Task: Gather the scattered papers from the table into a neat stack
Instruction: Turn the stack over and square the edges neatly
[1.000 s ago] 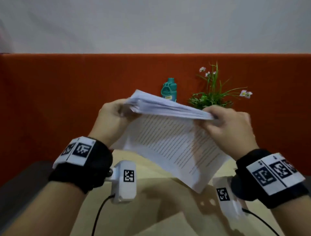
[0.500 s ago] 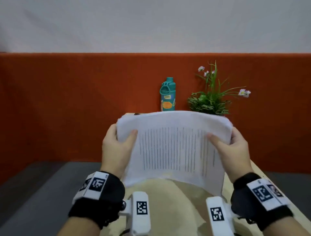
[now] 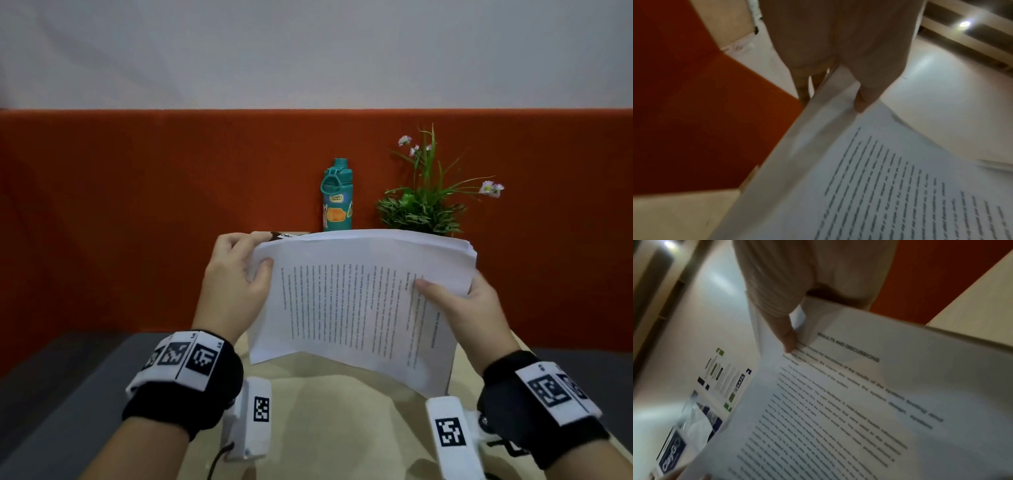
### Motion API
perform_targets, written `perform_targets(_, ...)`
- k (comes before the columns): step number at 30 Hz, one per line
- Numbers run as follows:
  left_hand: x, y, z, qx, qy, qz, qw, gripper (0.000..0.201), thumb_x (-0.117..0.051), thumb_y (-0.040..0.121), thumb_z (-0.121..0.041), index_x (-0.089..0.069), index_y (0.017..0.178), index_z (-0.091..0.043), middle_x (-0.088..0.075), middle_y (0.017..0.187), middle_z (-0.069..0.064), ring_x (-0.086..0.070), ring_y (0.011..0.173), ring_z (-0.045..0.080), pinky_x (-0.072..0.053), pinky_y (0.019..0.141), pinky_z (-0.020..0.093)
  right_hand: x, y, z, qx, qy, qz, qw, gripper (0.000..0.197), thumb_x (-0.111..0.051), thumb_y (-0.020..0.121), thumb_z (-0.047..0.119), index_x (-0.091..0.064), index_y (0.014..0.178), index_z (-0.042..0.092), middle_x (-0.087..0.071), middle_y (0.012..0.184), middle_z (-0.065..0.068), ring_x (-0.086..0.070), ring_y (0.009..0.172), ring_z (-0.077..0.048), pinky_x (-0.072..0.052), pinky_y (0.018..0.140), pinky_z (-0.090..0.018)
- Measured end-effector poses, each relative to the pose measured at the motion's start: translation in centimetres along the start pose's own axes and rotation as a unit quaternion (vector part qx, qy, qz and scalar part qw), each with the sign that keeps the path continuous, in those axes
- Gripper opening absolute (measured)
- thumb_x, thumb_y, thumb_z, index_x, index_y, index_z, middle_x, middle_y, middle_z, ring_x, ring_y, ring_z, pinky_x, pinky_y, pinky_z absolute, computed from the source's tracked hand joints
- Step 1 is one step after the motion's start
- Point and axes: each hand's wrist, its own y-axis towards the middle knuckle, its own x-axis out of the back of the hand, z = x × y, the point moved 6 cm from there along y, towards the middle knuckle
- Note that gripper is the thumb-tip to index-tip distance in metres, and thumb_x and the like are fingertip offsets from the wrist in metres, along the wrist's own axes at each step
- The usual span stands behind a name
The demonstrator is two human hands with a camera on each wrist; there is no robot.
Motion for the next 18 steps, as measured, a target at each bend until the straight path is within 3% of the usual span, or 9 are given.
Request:
perform_targets(3, 0.4, 0.5, -2.1, -0.033, 0.166, 0.042, 0.985, 0.064, -0.066, 0.083, -0.036, -0.043, 0.143, -0.030, -0.037, 0.143, 0.001, -0.040, 0.131, 0.022, -0.031, 0.109, 0.042, -0.5, 0.0, 1.3, -0.003, -0.047, 0.025, 0.999, 0.011, -0.066, 0.085, 0.017, -0.064, 0.088, 0.027, -0.072, 0.090, 0.003, -0.070, 0.089, -0.020, -0.057, 0.079, -0.042)
perform_targets(7, -0.5, 1.7, -8.5, -0.176, 0.263, 0.054, 0.947, 0.097, -0.067, 0.075, -0.056, -0.016, 0.153, -0.032, -0.031, 0.152, -0.002, -0.025, 0.142, 0.019, -0.012, 0.116, 0.045, -3.1, 0.2, 8.4, 0.142, -0.156, 0.097, 0.973, 0.013, -0.067, 0.085, 0.018, -0.065, 0.082, 0.030, -0.074, 0.092, -0.001, -0.070, 0.085, -0.021, -0.056, 0.080, -0.047)
perform_targets(8, -1.0, 2.1, -9.2, -0.173, 0.238, 0.075, 0.953, 0.095, -0.068, 0.074, -0.056, -0.020, 0.152, -0.032, -0.040, 0.147, -0.004, -0.032, 0.139, 0.018, -0.015, 0.115, 0.044, -3.8, 0.2, 10.3, 0.180, -0.181, 0.111, 0.961, 0.015, -0.067, 0.085, 0.017, -0.066, 0.081, 0.031, -0.074, 0.092, 0.000, -0.070, 0.086, -0.020, -0.056, 0.079, -0.044)
perform_targets(10, -1.1, 3.2, -9.5, -0.123, 0.100, 0.108, 0.981, 0.068, -0.074, 0.076, -0.045, -0.048, 0.136, -0.028, -0.063, 0.123, -0.005, -0.055, 0.120, 0.019, -0.035, 0.105, 0.038, -4.5, 0.2, 13.0, 0.224, -0.235, 0.125, 0.938, 0.010, -0.068, 0.084, 0.021, -0.068, 0.084, 0.031, -0.073, 0.091, 0.004, -0.068, 0.086, -0.016, -0.055, 0.077, -0.036)
perform_targets(11, -0.9, 3.7, -8.8, -0.093, 0.017, 0.109, 0.990, 0.050, -0.075, 0.077, -0.037, -0.060, 0.124, -0.024, -0.069, 0.111, -0.003, -0.063, 0.110, 0.021, -0.045, 0.096, 0.036, -4.2, 0.5, 13.8, 0.234, -0.258, 0.112, 0.931, 0.007, -0.069, 0.083, 0.026, -0.068, 0.089, 0.028, -0.071, 0.091, 0.008, -0.067, 0.086, -0.015, -0.055, 0.077, -0.035)
perform_targets(12, -0.5, 3.9, -8.0, -0.066, -0.046, 0.099, 0.992, 0.039, -0.075, 0.078, -0.031, -0.067, 0.114, -0.020, -0.072, 0.105, 0.000, -0.066, 0.104, 0.022, -0.051, 0.090, 0.036, -3.3, 0.9, 14.1, 0.239, -0.277, 0.074, 0.928, 0.020, -0.072, 0.079, 0.033, -0.066, 0.097, 0.027, -0.069, 0.094, 0.011, -0.066, 0.089, -0.013, -0.055, 0.080, -0.035)
perform_targets(15, 0.7, 3.5, -5.2, 0.005, -0.183, 0.045, 0.982, 0.022, -0.072, 0.078, -0.028, -0.070, 0.099, -0.022, -0.075, 0.103, 0.003, -0.070, 0.097, 0.024, -0.055, 0.088, 0.046, 0.3, 2.0, 12.1, 0.168, -0.211, -0.053, 0.962, 0.072, -0.078, 0.067, 0.046, -0.045, 0.130, 0.032, -0.054, 0.120, 0.009, -0.054, 0.112, -0.011, -0.047, 0.094, -0.032)
perform_targets(16, 0.8, 3.0, -4.8, 0.025, -0.219, 0.038, 0.975, 0.015, -0.072, 0.079, -0.025, -0.069, 0.094, -0.025, -0.075, 0.100, 0.002, -0.071, 0.095, 0.023, -0.056, 0.087, 0.047, 0.4, 2.1, 10.8, 0.127, -0.142, -0.047, 0.981, 0.080, -0.079, 0.068, 0.043, -0.039, 0.135, 0.029, -0.050, 0.125, 0.008, -0.053, 0.115, -0.011, -0.048, 0.094, -0.029)
perform_targets(18, 0.4, 2.1, -3.9, 0.056, -0.267, 0.024, 0.962, 0.015, -0.072, 0.081, -0.017, -0.068, 0.092, -0.025, -0.075, 0.096, 0.002, -0.072, 0.092, 0.022, -0.058, 0.084, 0.046, -0.6, 1.9, 8.2, 0.081, -0.017, -0.013, 0.996, 0.073, -0.078, 0.074, 0.031, -0.041, 0.135, 0.021, -0.055, 0.125, 0.008, -0.059, 0.112, -0.010, -0.053, 0.087, -0.023)
